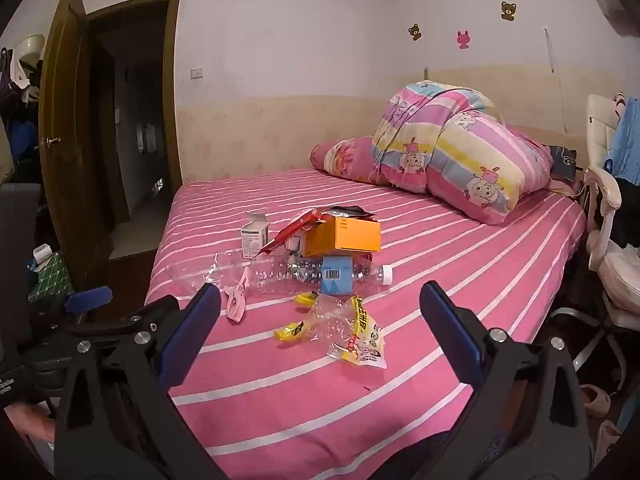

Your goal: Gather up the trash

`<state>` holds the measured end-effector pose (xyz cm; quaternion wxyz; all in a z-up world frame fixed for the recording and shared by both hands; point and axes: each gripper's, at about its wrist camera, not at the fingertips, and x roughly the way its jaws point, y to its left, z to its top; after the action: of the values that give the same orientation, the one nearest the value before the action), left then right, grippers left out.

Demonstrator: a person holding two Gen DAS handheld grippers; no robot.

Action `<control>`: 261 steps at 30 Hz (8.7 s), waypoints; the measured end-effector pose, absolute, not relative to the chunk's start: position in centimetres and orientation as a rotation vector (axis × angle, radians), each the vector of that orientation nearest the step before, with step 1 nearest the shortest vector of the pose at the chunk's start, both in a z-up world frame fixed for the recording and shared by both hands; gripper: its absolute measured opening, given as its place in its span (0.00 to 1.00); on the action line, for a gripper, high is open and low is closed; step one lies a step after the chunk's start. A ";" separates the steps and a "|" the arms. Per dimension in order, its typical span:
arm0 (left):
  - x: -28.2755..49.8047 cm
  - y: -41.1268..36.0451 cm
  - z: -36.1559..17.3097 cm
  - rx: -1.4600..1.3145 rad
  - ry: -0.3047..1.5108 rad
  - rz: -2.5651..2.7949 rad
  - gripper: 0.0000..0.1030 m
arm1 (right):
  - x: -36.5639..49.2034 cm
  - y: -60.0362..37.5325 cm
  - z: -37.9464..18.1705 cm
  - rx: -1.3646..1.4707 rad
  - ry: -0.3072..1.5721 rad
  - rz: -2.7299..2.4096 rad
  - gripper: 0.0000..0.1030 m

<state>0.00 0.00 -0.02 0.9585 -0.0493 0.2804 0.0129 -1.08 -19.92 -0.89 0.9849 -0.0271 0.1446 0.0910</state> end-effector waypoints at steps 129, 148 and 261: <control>14.0 14.1 -5.9 -0.523 0.861 -0.090 0.95 | 13.7 -6.7 -8.6 -0.079 0.665 0.540 0.76; 21.5 13.2 -9.5 -0.515 0.982 -0.078 0.79 | 20.2 -5.3 -13.2 -0.117 0.819 0.450 0.39; 5.9 -39.4 -16.1 -0.399 1.440 -0.780 0.82 | -11.2 -51.9 -12.7 0.301 0.681 -0.391 0.84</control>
<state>5.94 -39.36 -16.13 0.6655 -0.1766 0.6377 -0.3455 -11.23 -51.87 -12.70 0.9128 0.1461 0.3306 -0.1900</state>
